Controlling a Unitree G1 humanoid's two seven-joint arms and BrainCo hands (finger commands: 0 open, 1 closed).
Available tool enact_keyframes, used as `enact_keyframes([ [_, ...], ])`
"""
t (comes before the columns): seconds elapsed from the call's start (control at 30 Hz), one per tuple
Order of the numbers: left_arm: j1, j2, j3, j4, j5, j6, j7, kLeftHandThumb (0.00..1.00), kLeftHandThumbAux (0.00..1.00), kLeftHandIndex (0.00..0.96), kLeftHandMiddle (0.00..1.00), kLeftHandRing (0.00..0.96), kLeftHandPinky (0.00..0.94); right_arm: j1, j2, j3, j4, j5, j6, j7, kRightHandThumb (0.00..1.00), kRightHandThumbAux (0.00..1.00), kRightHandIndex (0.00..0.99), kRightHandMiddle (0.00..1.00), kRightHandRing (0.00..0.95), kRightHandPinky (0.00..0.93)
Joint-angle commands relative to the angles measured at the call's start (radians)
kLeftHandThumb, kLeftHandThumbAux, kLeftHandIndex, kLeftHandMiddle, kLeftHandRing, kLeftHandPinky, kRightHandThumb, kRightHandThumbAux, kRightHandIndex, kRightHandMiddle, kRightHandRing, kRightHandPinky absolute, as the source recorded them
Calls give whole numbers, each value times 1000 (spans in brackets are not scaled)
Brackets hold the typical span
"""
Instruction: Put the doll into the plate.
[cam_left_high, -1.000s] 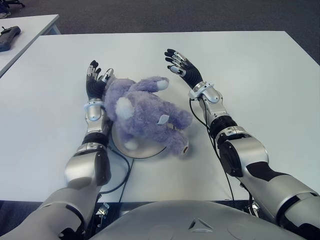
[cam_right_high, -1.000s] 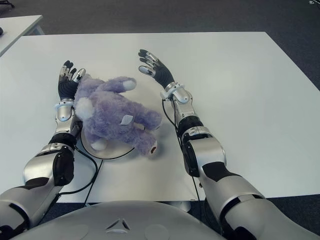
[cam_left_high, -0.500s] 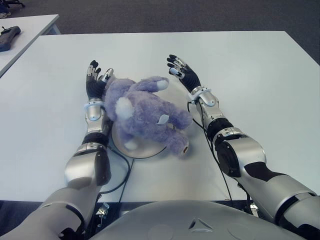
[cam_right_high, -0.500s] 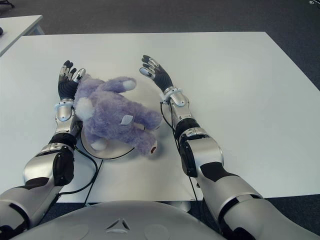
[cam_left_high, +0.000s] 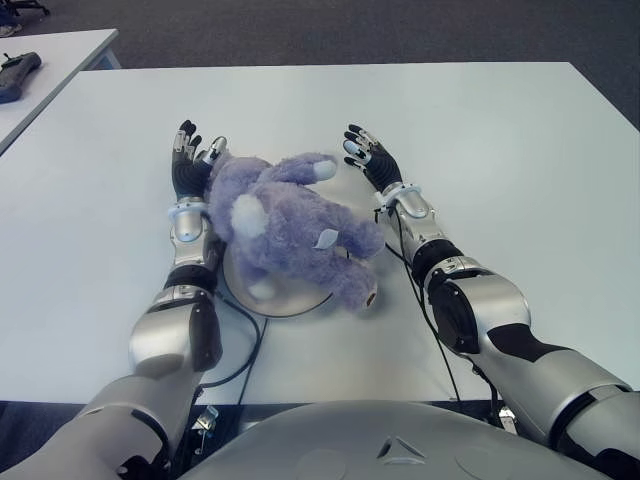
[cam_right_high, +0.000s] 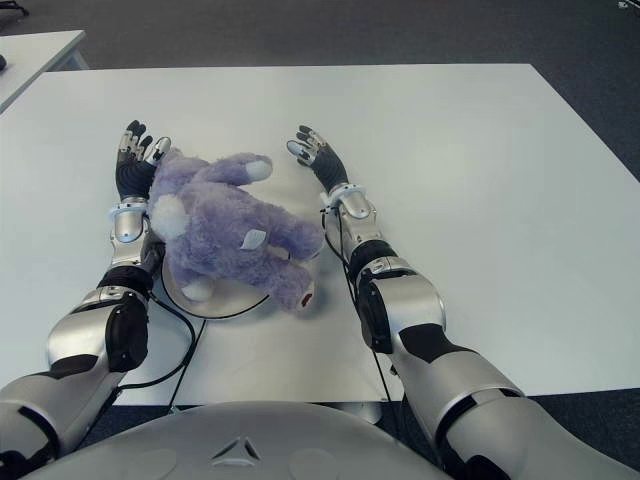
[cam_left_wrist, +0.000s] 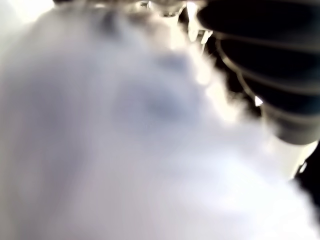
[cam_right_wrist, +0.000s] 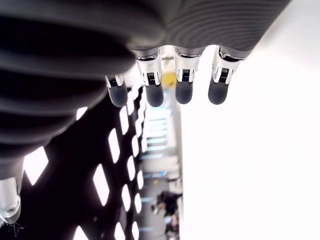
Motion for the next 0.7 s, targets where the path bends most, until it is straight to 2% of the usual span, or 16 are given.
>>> enact_keyframes([
  [0.03,299,-160,24,181,-47,-11,-37,0,619,8,59,50,73,-6,17,-29,60,-12,67,-61,0,535,0,22,0,0],
  [0.7,298,-153,35,183,-56,-8,-56,0,606,8,63,50,68,23,10,-94,77,-1,92,-122,0,570,7,36,0,0],
])
